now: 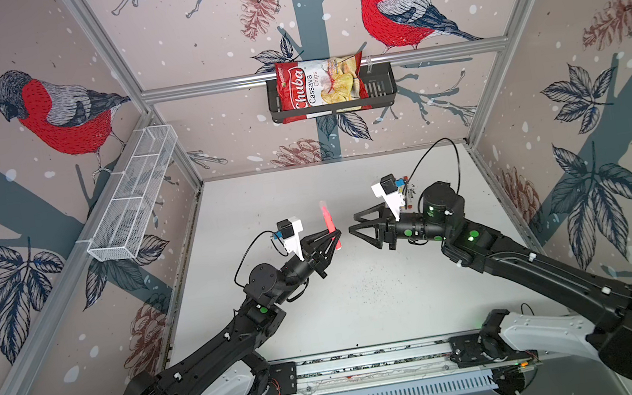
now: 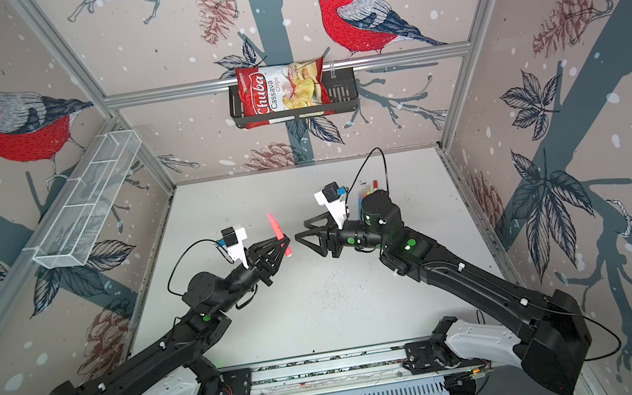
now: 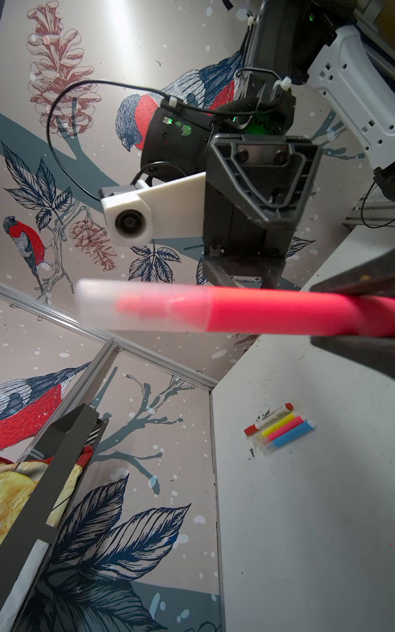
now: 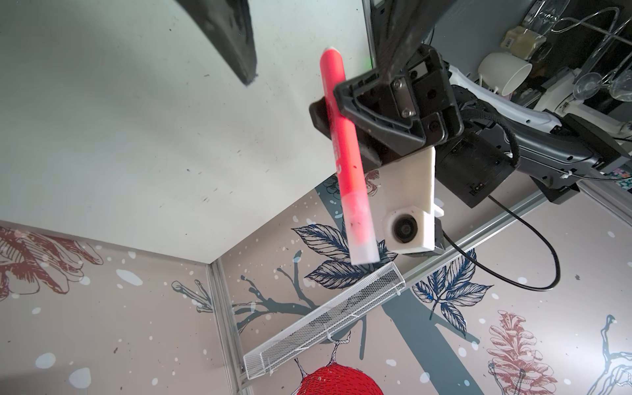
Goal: Insert the pens into the pen caps
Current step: 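Grasp the capped highlighter with the right gripper while the left gripper opens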
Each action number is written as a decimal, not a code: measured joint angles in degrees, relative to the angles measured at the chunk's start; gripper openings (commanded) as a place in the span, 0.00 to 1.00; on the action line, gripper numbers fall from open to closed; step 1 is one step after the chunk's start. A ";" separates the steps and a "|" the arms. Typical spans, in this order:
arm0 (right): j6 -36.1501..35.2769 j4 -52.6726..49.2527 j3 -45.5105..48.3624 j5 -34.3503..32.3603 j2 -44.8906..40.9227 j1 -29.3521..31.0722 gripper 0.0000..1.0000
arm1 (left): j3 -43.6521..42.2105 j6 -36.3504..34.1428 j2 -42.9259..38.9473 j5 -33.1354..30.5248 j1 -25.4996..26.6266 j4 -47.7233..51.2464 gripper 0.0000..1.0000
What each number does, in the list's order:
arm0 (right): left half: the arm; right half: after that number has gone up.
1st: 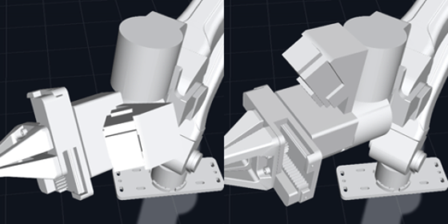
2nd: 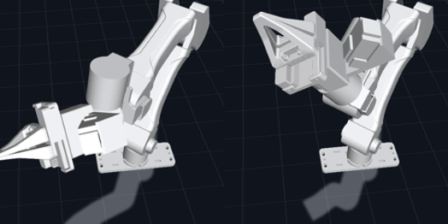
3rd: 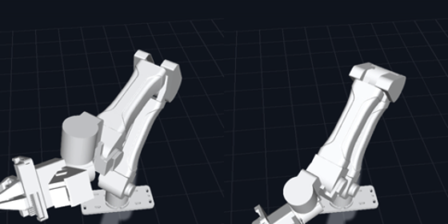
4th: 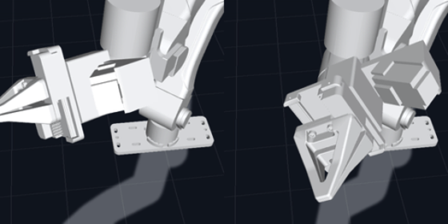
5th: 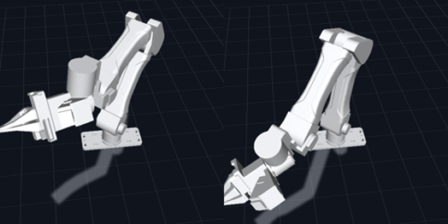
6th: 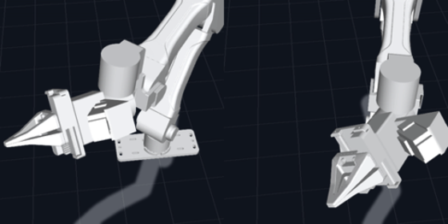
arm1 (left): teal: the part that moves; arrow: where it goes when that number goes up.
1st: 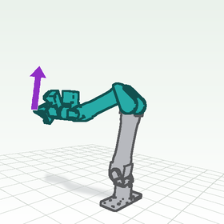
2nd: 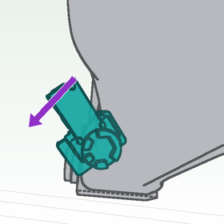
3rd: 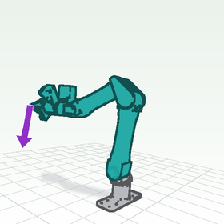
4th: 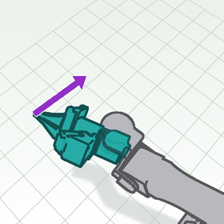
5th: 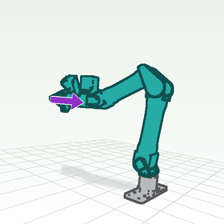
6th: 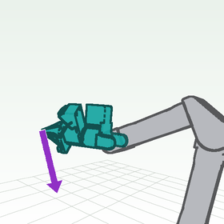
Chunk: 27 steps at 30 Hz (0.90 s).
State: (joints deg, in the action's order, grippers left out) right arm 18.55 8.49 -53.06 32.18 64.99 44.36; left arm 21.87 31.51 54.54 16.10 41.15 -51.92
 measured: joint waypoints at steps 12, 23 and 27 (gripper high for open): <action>-5.07 -4.68 -6.29 -0.31 6.25 3.67 0.33 | 2.29 -3.02 1.97 -2.75 4.02 2.49 0.00; -6.69 -6.80 -7.08 -2.75 6.45 3.76 0.08 | 2.49 -3.45 2.62 -3.93 4.46 3.39 0.38; -6.60 -7.28 -7.17 -5.18 6.67 2.08 0.08 | 3.10 -4.37 1.88 -5.99 4.50 6.23 0.58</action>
State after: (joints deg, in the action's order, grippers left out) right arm 11.94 1.21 -60.23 27.00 71.66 46.44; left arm 24.97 27.14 56.42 10.11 45.65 -45.69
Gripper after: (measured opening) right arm 0.159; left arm 0.575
